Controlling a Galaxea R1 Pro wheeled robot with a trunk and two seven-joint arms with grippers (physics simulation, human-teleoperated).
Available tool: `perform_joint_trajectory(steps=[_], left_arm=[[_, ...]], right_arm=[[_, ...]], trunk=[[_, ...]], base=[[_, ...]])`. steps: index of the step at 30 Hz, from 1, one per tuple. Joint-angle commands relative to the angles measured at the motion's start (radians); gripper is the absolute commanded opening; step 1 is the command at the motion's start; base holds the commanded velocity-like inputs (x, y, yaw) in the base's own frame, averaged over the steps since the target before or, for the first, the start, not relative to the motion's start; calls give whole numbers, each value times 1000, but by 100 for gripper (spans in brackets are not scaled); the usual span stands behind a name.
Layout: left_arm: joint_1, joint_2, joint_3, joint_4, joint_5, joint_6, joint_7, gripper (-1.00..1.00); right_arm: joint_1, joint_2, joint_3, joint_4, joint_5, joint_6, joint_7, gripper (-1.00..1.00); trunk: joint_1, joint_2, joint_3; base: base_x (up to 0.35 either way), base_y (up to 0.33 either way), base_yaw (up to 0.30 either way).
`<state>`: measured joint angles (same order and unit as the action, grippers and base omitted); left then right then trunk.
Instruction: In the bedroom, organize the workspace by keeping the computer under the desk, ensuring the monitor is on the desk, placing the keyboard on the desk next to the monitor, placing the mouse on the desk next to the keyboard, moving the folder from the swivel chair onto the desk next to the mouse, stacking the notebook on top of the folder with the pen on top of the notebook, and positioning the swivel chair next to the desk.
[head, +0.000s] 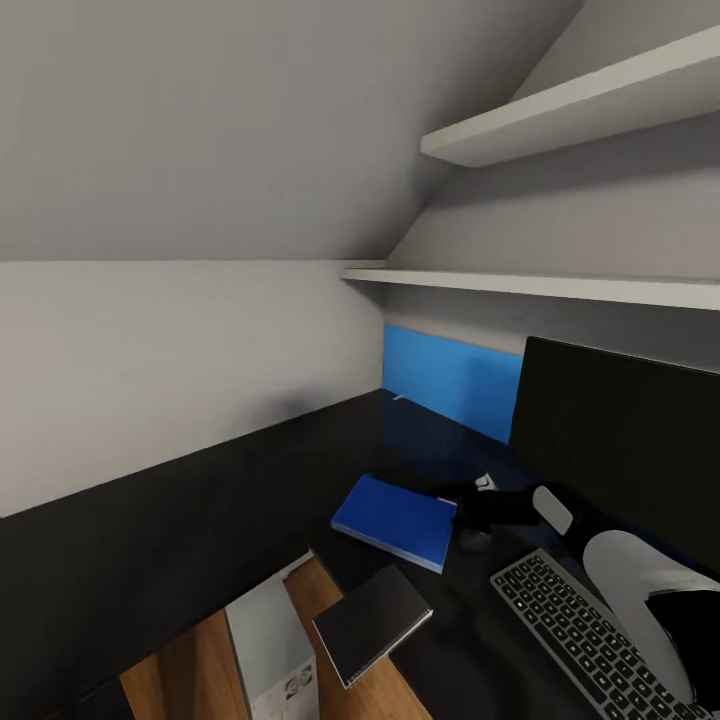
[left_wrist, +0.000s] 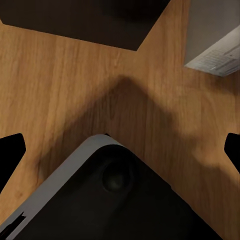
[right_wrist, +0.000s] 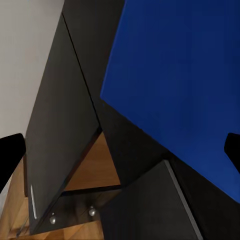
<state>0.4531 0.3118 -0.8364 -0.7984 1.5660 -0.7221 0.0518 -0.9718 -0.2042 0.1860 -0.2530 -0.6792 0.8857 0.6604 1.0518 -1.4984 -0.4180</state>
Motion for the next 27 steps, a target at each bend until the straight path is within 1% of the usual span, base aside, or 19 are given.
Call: perform_joint_trajectory(steps=[1, 14, 17, 19, 22, 27], left_arm=[[-1, 1, -4, -2, 2, -5, 5, 100], [-1, 0, -3, -2, 0, -5, 7, 100], [-2, -1, -3, -2, -2, -5, 7, 100], [-2, -3, -3, -2, -3, -5, 8, 100], [-2, -7, -2, -2, -5, -5, 9, 100], [-3, -10, -1, -2, -6, -5, 8, 100]], right_arm=[[-1, -1, 6, -1, 0, 1, 5, 100], [0, -2, 8, -10, 0, 0, 9, 100], [2, -2, 13, -35, 2, 0, 7, 100], [4, -5, 15, -78, 3, 0, 7, 100], [23, -9, 15, -173, 6, 0, 5, 100], [102, -19, 11, -365, 8, 0, 1, 100]], trunk=[[0, -1, -1], [0, -1, -1], [0, -1, -1], [0, -1, -1], [0, -1, -1], [0, -1, -1]], base=[[0, 0, 0], [0, 0, 0], [0, 0, 0], [0, 0, 0], [-42, 0, 0], [-199, 0, 0]])
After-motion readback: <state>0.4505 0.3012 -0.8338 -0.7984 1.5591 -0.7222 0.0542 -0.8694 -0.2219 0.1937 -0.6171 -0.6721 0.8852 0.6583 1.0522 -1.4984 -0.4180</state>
